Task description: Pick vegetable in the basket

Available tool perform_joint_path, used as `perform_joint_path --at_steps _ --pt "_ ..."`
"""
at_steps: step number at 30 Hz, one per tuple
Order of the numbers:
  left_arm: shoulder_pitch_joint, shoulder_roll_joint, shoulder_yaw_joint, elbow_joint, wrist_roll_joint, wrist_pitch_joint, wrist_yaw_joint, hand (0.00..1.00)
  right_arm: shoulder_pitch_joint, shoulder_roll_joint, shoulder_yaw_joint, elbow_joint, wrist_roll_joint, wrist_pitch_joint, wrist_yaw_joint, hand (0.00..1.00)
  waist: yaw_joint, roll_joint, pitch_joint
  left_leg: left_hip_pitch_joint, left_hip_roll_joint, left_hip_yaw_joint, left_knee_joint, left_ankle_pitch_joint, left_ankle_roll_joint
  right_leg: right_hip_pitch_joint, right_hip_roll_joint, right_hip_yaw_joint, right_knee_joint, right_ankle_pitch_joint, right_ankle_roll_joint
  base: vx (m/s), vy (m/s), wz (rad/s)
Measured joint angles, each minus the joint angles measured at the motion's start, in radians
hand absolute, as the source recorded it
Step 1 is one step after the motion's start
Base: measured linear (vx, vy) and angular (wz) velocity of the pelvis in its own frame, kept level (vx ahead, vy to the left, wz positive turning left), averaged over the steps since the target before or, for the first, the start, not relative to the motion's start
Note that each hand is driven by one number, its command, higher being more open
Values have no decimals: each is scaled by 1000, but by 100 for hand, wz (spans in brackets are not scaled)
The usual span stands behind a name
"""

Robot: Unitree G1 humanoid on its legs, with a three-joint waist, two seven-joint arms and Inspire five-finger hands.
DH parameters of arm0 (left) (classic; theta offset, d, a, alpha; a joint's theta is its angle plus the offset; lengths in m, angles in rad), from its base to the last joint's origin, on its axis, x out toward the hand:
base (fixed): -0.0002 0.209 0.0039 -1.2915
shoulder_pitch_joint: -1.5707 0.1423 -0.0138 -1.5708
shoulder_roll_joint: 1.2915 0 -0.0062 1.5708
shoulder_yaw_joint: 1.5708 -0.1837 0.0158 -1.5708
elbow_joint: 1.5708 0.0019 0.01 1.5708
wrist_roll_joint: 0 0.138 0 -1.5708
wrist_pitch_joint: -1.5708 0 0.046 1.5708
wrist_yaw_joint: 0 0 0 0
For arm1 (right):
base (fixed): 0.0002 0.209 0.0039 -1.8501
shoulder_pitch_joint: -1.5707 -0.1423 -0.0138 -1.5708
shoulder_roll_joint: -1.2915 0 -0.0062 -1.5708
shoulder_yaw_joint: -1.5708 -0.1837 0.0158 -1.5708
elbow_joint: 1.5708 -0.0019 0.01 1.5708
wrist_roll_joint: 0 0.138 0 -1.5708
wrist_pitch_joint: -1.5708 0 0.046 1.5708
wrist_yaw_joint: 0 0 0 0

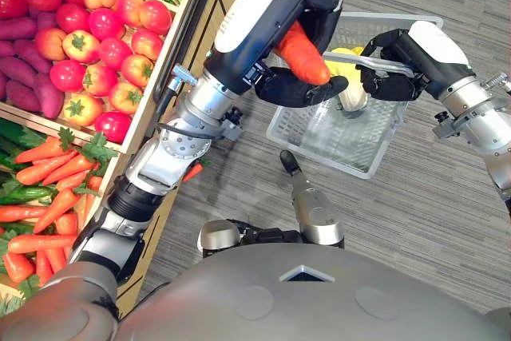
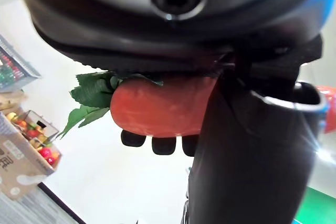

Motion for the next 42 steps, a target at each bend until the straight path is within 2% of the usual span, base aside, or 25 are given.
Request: perform_joint_path --at_steps 10,17,25,31,38,42 --pt "2 -56 -2 0 -1 0 -12 0 -1 124 -169 -77 33 -4 -10 0 17 1 -5 -2 -2 -18 -5 0 0 5 -5 -16 0 0 0 -19 -13 3" --pt "25 -89 -35 0 -1 0 -18 0 -5 246 -293 -118 89 -2 -63 0 28 0 -36 0 -4 -25 -8 0 0 11 -9 -24 0 0 0 -32 -15 3" --pt "40 -141 -58 0 -23 0 -32 0 -11 329 -324 -191 130 -3 -111 0 32 -2 -66 0 -4 -32 -5 1 1 15 -10 -35 0 -1 -2 -53 -27 2" --pt "40 -176 -80 0 -23 0 -40 0 -11 333 -324 -191 132 -2 -109 0 54 -4 -69 -4 -1 -43 -3 1 1 16 -10 -49 0 -5 -9 -58 -33 5" --pt "40 -174 -80 0 -22 0 -52 0 -11 333 -324 -191 163 -2 -95 0 52 -17 -78 -13 -1 -52 -2 0 3 15 -19 -63 0 -5 -9 -53 -10 5" --pt "39 -147 -80 10 -17 0 -60 0 -11 324 -320 -191 198 -2 -24 0 50 -20 -80 -40 1 -63 4 0 4 -5 -23 -72 0 -5 -9 -78 -35 6"
